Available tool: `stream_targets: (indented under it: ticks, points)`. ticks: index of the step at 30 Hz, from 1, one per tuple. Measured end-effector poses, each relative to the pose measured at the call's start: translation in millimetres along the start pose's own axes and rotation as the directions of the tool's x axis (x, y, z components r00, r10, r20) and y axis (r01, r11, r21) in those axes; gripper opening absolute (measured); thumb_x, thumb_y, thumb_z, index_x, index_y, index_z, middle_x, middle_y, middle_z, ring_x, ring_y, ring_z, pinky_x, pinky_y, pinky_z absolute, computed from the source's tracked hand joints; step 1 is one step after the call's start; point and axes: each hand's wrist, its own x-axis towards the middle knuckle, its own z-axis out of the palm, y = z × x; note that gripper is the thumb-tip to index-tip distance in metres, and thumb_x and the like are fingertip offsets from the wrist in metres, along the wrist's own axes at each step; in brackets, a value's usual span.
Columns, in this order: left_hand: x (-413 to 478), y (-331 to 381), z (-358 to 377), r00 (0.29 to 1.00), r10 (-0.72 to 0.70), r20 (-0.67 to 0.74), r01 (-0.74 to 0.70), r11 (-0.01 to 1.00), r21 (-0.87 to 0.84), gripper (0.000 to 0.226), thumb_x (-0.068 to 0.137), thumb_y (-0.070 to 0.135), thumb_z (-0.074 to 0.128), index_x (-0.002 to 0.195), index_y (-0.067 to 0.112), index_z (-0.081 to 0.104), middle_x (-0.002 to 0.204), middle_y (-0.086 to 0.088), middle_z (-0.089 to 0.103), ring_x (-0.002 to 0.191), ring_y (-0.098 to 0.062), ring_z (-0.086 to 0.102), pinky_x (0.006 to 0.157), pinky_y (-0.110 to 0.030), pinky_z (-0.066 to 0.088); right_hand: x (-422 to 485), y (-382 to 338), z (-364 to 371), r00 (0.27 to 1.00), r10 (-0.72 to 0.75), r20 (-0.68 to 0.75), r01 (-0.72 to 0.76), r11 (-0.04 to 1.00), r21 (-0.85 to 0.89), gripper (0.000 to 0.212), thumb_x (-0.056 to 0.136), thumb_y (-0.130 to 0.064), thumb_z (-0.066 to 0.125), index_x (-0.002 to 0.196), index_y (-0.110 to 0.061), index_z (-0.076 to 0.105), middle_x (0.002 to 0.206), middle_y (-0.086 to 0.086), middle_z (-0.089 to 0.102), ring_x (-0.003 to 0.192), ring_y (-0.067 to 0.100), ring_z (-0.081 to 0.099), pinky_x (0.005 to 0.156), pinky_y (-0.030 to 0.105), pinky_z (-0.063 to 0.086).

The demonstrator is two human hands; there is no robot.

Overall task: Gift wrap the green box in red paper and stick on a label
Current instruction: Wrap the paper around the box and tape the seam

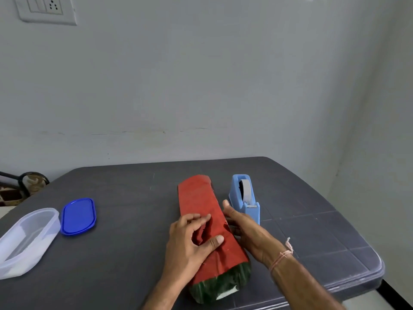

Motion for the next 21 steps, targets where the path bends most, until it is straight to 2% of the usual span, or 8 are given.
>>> stream_targets:
  ticks: [2,4,8,10,13,15,18,21]
  points:
    - [3,1,-1,0.999,-0.027,0.040,0.028,0.999,-0.033,0.077,0.064,0.086,0.066,0.129,0.045,0.066,0.129,0.034,0.045,0.127,0.003,0.035,0.091,-0.004,0.031,2,5,-2,1.000,0.024,0.010,-0.023,1.000,-0.006,0.075,0.069,-0.073,0.080,0.121,-0.020,0.073,0.114,0.009,0.076,0.107,0.032,0.070,0.106,0.048,0.051]
    - [5,-4,-2,0.997,-0.064,0.050,0.068,0.995,-0.076,0.067,0.066,0.082,0.068,0.123,0.047,0.069,0.130,0.032,0.046,0.129,0.003,0.037,0.094,-0.006,0.031,5,11,-2,0.999,0.030,-0.015,-0.030,1.000,-0.002,0.068,0.064,-0.060,0.087,0.119,-0.024,0.073,0.117,0.014,0.075,0.109,0.030,0.071,0.105,0.052,0.052]
    - [3,-17,-6,0.990,-0.127,0.063,0.136,0.975,-0.175,0.066,0.065,0.085,0.066,0.121,0.051,0.068,0.138,0.033,0.043,0.133,0.009,0.044,0.112,-0.023,0.036,9,14,0,0.999,0.026,-0.028,-0.025,0.999,0.028,0.068,0.065,-0.048,0.087,0.125,-0.022,0.069,0.111,0.009,0.078,0.105,0.027,0.074,0.101,0.049,0.055]
    - [1,-20,-8,0.986,-0.140,0.090,0.156,0.967,-0.203,0.061,0.073,0.080,0.067,0.126,0.050,0.065,0.144,0.032,0.040,0.136,0.012,0.040,0.114,-0.022,0.033,8,9,4,0.999,0.012,-0.034,-0.011,1.000,0.021,0.070,0.065,-0.049,0.088,0.127,-0.024,0.067,0.109,0.003,0.079,0.104,0.023,0.075,0.102,0.048,0.056]
    - [3,-17,-14,0.981,-0.161,0.109,0.183,0.955,-0.235,0.053,0.083,0.060,0.070,0.133,0.044,0.062,0.150,0.026,0.041,0.136,0.013,0.037,0.112,-0.019,0.029,6,3,10,0.997,-0.027,-0.074,0.029,0.999,0.022,0.069,0.067,-0.047,0.090,0.128,-0.026,0.063,0.109,-0.003,0.078,0.102,0.019,0.075,0.102,0.050,0.055]
    - [6,-12,-20,0.974,-0.202,0.103,0.223,0.941,-0.257,0.052,0.088,0.053,0.069,0.137,0.040,0.060,0.144,0.026,0.045,0.131,0.012,0.040,0.109,-0.018,0.030,3,-3,17,0.993,-0.067,-0.094,0.072,0.996,0.054,0.066,0.072,-0.045,0.090,0.129,-0.027,0.059,0.115,-0.004,0.075,0.101,0.015,0.074,0.094,0.041,0.059]
    - [14,-6,-31,0.951,-0.287,0.114,0.309,0.889,-0.337,0.058,0.085,0.059,0.066,0.137,0.035,0.062,0.132,0.021,0.062,0.122,0.003,0.056,0.101,-0.018,0.043,-2,-15,26,0.981,-0.162,-0.104,0.171,0.982,0.083,0.068,0.072,-0.048,0.089,0.129,-0.030,0.057,0.119,-0.009,0.072,0.101,0.010,0.074,0.084,0.032,0.057]
    - [20,-3,-44,0.917,-0.336,0.215,0.395,0.841,-0.369,0.047,0.088,0.061,0.059,0.111,0.023,0.076,0.104,0.009,0.079,0.101,-0.006,0.072,0.081,-0.018,0.050,-3,-26,33,0.973,-0.225,-0.056,0.228,0.972,0.058,0.060,0.083,-0.049,0.079,0.135,-0.031,0.055,0.129,-0.013,0.066,0.111,0.003,0.067,0.088,0.031,0.056]
